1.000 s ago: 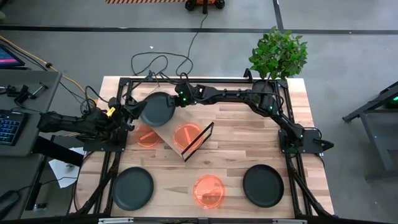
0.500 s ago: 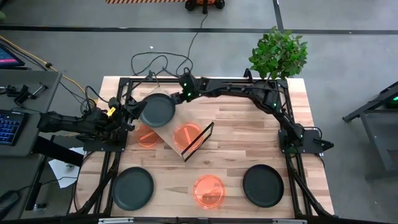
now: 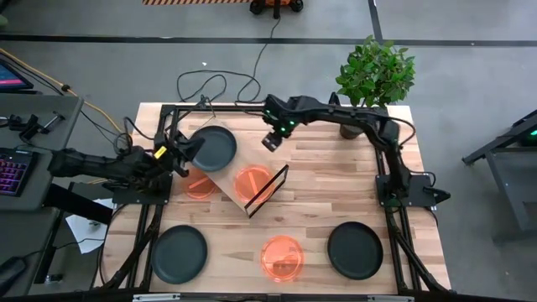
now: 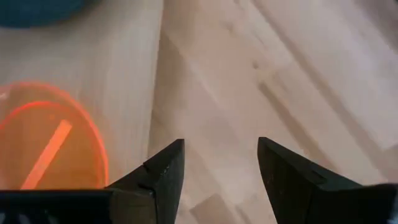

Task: Place and stack plates onto a shelf
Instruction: Stack the left black plate on top of the black plate on the shelf

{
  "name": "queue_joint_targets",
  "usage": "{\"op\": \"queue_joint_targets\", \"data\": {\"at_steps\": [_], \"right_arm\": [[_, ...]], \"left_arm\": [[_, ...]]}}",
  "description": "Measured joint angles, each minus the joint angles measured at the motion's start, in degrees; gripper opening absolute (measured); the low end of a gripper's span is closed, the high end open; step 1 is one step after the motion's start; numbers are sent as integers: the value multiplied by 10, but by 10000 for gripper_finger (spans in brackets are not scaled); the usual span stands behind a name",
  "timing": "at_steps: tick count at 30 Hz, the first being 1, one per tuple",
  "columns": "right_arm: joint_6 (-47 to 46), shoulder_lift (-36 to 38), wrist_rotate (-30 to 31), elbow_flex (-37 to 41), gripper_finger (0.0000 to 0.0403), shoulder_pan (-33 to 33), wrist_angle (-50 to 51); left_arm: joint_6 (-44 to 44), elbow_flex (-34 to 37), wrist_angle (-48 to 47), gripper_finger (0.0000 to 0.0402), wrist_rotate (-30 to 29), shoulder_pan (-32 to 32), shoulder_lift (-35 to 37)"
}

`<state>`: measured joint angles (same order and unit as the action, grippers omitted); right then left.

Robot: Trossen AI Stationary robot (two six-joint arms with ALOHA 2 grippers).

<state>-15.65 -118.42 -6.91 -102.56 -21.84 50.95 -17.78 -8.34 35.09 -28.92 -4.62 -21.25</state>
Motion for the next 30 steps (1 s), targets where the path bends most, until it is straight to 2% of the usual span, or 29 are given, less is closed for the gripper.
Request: {"op": "queue_joint_targets", "data": {"at_steps": [4,6,12,15,19,24,27,30], "right_arm": [[-53,106,-34,158,184,24,-129],[-85,172,-33,233,184,41,-206],[-160,366,37,397,184,94,-363],[-197,448,81,453,184,124,-395],[-244,527,152,507,184,159,-396],[-290,581,189,550,184,177,-394],[-294,594,189,561,184,182,-387],[-283,593,189,563,184,185,-378]], "left_arm": [[-10,0,-3,22,1,0,-11],[-10,0,-11,30,1,0,-14],[-14,0,-39,50,3,0,-14],[-34,-25,-112,61,12,0,-24],[-37,-127,-331,79,85,0,-72],[-42,-281,-613,108,246,-14,-165],[-33,-344,-726,124,339,-51,-228],[5,-377,-776,137,382,-110,-294]]}}
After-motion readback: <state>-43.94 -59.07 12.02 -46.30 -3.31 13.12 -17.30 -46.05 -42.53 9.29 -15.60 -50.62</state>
